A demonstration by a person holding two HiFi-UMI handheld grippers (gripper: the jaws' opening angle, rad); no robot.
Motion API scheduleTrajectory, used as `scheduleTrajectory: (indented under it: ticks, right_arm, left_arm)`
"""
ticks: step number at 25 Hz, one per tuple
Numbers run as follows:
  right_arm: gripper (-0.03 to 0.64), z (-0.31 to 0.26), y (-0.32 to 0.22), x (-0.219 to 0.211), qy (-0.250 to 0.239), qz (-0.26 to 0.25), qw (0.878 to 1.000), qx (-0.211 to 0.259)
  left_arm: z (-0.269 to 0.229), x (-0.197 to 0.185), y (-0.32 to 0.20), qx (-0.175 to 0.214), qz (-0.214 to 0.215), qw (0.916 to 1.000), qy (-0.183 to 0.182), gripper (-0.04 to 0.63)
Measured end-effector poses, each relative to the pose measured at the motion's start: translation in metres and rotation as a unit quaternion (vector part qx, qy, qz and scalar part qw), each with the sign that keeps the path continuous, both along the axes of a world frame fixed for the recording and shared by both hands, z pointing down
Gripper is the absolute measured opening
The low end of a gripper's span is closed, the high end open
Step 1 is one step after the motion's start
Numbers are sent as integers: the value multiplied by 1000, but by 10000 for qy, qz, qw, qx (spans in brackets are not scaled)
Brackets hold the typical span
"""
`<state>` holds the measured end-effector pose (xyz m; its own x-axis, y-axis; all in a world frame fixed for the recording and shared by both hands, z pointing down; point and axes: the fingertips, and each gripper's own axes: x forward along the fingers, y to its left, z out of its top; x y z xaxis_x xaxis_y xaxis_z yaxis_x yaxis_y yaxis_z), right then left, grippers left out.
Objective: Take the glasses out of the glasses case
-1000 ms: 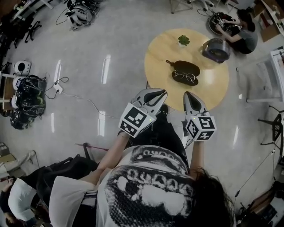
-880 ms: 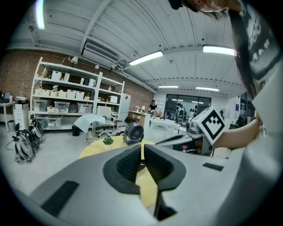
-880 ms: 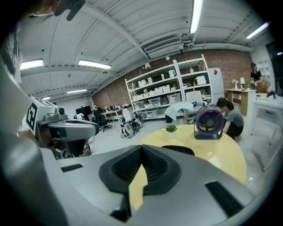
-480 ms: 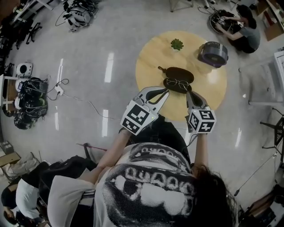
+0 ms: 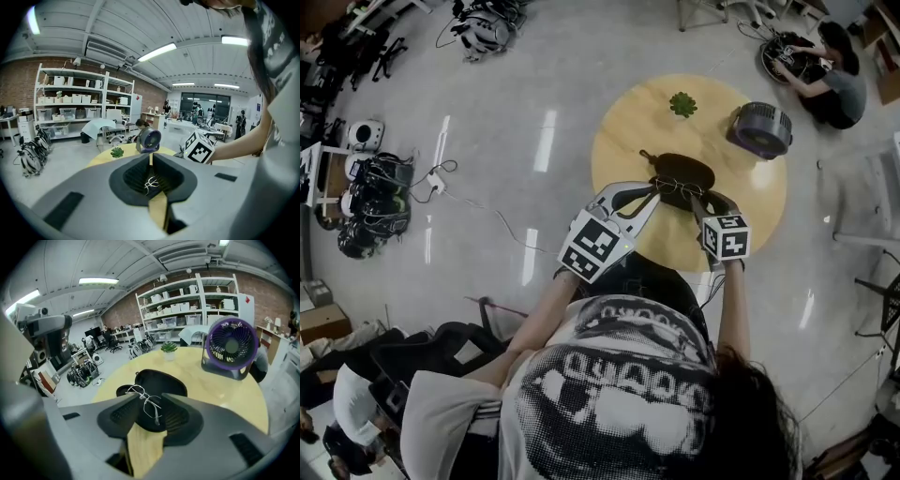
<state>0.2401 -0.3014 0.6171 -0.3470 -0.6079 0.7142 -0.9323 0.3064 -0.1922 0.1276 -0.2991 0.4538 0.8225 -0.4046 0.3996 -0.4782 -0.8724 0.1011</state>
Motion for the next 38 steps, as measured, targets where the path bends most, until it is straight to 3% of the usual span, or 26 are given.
scheduleTrajectory:
  ticks: [4,10,17,19,25,37,38]
  right_arm:
    - [220,26,-8,-6,76,-343,9988,-337]
    - [245,50,-14,-5,657,-803,9928,-598]
    - [245,64,-17,-6,855,-948,9902,-571]
    - [218,64,-18,-6,1054,-1032,9880,-467]
    - [218,55,-19,-7,1602,-1231,9793,-134]
    - [207,32,-23,-10,1043,-798,9908,313]
    - [99,29,-24,-7,1052,-684,9913,391]
  left_arm:
    - [1,-2,-8,33,-152,9999,-44,28]
    - [0,-14,-18,63,-412,9991,-95,28]
    - [11,-26,-30,-35,-659,9977,-139,28]
    - [12,-24,-31,-38,-629,9979,-152,28]
    - [10,-17,-30,-5,-486,9987,-157,28]
    - [14,-28,-28,-32,-632,9977,-231,28]
    - [15,-28,-28,-35,-629,9978,-227,28]
